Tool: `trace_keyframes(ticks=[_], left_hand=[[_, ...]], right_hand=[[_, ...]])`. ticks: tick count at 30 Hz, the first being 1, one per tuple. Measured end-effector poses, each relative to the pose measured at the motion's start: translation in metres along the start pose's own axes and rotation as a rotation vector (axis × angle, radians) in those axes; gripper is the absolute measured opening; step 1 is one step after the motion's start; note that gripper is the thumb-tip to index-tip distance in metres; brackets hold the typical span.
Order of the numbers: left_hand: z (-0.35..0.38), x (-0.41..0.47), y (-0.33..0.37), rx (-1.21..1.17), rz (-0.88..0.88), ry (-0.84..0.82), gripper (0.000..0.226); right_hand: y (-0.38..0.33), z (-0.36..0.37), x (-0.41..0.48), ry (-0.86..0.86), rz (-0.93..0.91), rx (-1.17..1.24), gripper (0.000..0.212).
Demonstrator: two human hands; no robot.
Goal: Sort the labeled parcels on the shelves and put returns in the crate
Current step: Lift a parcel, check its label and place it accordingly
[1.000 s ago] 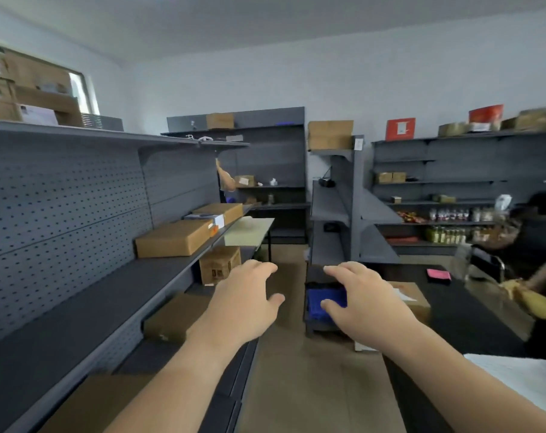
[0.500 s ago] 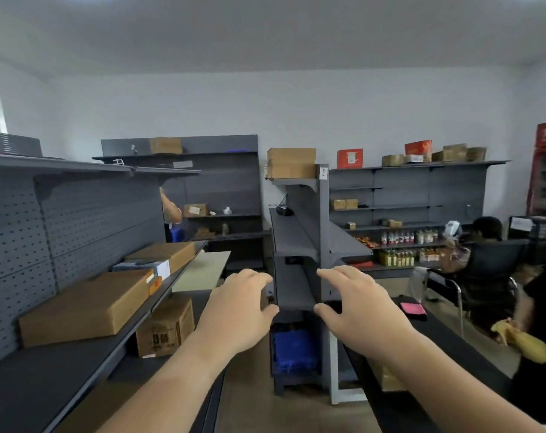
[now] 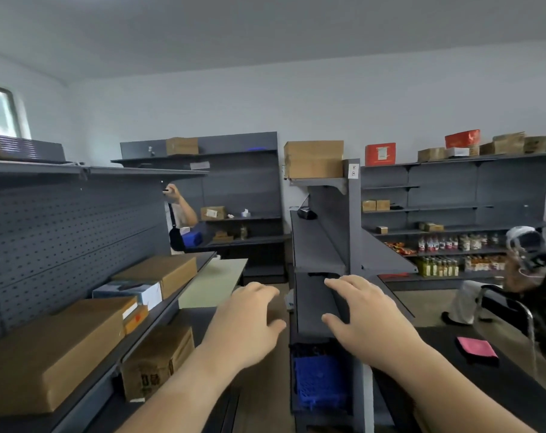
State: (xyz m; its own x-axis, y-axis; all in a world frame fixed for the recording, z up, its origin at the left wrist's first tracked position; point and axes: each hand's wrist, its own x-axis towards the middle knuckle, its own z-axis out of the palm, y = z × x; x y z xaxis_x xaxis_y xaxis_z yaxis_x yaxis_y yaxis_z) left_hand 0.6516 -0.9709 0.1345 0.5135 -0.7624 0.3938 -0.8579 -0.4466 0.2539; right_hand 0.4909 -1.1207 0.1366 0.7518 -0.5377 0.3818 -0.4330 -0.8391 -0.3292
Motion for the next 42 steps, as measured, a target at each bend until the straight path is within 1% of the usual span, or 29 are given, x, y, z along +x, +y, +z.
trace_keyframes(ticks=[4, 10, 15, 18, 21, 25, 28, 30, 32, 35, 39, 42], left_hand=[[0.023, 0.061, -0.018, 0.013, -0.068, 0.015, 0.059], [0.053, 0.120, -0.064, 0.049, -0.180, 0.004, 0.059], [0.057, 0.156, -0.124, 0.079, -0.240, 0.027, 0.059], [0.051, 0.166, -0.167, 0.096, -0.291, 0.040, 0.056], [0.046, 0.171, -0.213, 0.083, -0.378, 0.076, 0.057], [0.042, 0.158, -0.263, 0.103, -0.505, 0.108, 0.055], [0.032, 0.131, -0.295, 0.136, -0.616, 0.103, 0.048], [0.021, 0.109, -0.314, 0.176, -0.703, 0.129, 0.045], [0.012, 0.084, -0.329, 0.232, -0.813, 0.146, 0.048], [0.005, 0.048, -0.343, 0.280, -1.002, 0.150, 0.061], [-0.003, 0.015, -0.342, 0.301, -1.230, 0.144, 0.067], [0.001, -0.005, -0.340, 0.312, -1.328, 0.198, 0.067]], right_hand=[[0.029, 0.022, 0.078, -0.007, -0.021, 0.032, 0.065], [0.033, 0.083, 0.169, -0.124, -0.098, 0.091, 0.066], [0.006, 0.130, 0.235, -0.143, -0.179, 0.105, 0.065], [-0.026, 0.156, 0.271, -0.166, -0.235, 0.140, 0.065], [-0.063, 0.184, 0.301, -0.188, -0.310, 0.161, 0.065], [-0.114, 0.227, 0.324, -0.258, -0.436, 0.211, 0.064], [-0.156, 0.261, 0.335, -0.331, -0.564, 0.256, 0.063], [-0.189, 0.285, 0.340, -0.367, -0.651, 0.271, 0.063], [-0.220, 0.307, 0.341, -0.430, -0.736, 0.287, 0.060], [-0.258, 0.335, 0.342, -0.540, -0.871, 0.328, 0.055], [-0.293, 0.369, 0.352, -0.640, -1.001, 0.374, 0.068], [-0.310, 0.385, 0.359, -0.720, -1.040, 0.375, 0.072]])
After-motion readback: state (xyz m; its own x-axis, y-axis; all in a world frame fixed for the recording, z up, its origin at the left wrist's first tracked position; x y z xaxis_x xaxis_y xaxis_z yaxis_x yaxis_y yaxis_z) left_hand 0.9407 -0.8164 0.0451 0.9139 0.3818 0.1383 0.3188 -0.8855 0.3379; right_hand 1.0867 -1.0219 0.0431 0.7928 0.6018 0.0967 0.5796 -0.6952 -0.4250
